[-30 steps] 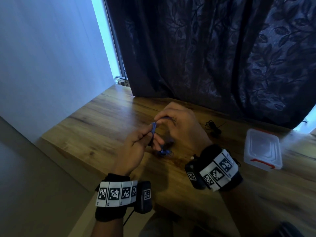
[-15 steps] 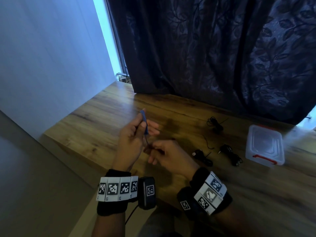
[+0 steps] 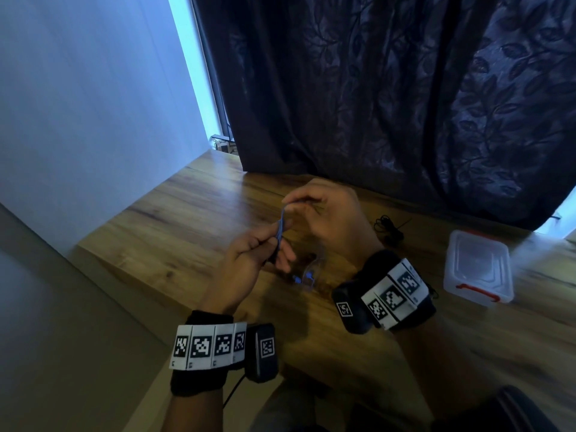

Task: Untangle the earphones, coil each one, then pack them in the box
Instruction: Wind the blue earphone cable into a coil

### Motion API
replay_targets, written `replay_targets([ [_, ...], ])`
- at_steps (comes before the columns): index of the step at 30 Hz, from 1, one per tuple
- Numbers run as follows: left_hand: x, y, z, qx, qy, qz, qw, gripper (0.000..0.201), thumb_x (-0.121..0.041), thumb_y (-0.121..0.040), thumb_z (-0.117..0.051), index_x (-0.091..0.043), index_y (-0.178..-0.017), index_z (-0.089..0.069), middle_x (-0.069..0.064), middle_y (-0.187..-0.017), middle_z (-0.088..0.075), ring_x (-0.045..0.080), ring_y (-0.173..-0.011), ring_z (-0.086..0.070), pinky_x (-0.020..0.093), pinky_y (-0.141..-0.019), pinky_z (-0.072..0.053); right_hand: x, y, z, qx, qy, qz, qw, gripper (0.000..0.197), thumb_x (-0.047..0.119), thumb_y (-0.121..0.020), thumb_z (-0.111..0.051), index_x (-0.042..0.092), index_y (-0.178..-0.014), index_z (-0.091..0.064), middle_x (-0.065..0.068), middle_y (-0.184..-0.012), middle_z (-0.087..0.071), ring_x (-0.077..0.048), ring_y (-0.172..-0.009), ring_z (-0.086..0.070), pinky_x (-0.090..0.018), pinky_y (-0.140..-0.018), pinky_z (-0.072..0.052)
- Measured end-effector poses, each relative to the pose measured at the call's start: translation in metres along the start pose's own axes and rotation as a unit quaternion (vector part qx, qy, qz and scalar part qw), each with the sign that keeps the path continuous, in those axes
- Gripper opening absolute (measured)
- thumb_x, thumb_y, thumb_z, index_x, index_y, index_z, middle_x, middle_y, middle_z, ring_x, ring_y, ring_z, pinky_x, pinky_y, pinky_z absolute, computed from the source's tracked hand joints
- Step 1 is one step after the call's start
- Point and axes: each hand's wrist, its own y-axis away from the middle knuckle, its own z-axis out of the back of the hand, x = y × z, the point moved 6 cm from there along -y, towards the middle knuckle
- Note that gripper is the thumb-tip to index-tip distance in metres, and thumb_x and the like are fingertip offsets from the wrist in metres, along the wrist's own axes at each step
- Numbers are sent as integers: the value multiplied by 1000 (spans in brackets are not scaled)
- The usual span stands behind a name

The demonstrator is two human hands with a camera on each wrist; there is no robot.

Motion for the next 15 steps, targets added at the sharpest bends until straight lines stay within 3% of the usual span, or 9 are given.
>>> replay_targets([
  [3,-6,2,-1,34,89,-5,995,43,-12,-93,-42,1,-132,-54,9,-78,-65,19,-67,-58,26,-70,-50,-15,3,-14,20,-77,-68,995,14,3,-94,-64,10,-99,-75,2,-93,-73,-4,-88,-69,-19,-81,-53],
  [6,-11,2,1,10,156,-39,987,45,-9,-92,-43,6,-134,-51,8,-78,-63,18,-67,-56,25,-72,-50,-15,23,-38,88,-164,-137,973,23,-4,-99,-51,9,-101,-70,1,-85,-71,3,-80,-66,-12,-76,-49],
  [9,-9,1,6,-49,141,-54,987,34,-11,-94,-46,-9,-125,-61,7,-78,-64,17,-67,-58,30,-69,-53,-17,47,-64,142,-198,-180,953,24,2,-103,-45,15,-98,-64,-4,-80,-65,-8,-75,-62,-25,-74,-52],
  [11,-9,1,12,-87,88,-68,990,30,-9,-100,-44,-17,-121,-63,6,-81,-66,16,-71,-62,32,-76,-54,-21,61,-74,156,-178,-195,952,21,20,-106,-45,19,-95,-63,2,-73,-63,-12,-68,-60,-38,-72,-52],
  [12,-9,0,17,-109,60,-76,989,32,-6,-101,-41,-14,-126,-60,5,-82,-67,16,-74,-63,32,-80,-54,-23,66,-77,166,-153,-196,954,21,27,-106,-46,21,-98,-65,4,-72,-62,-11,-66,-59,-38,-70,-51],
  [15,-6,1,32,-163,23,-84,983,37,-1,-102,-38,-2,-138,-49,4,-83,-68,17,-73,-62,29,-78,-54,-19,78,-74,168,-103,-168,966,20,30,-104,-51,22,-110,-68,6,-78,-64,-6,-67,-57,-20,-63,-46],
])
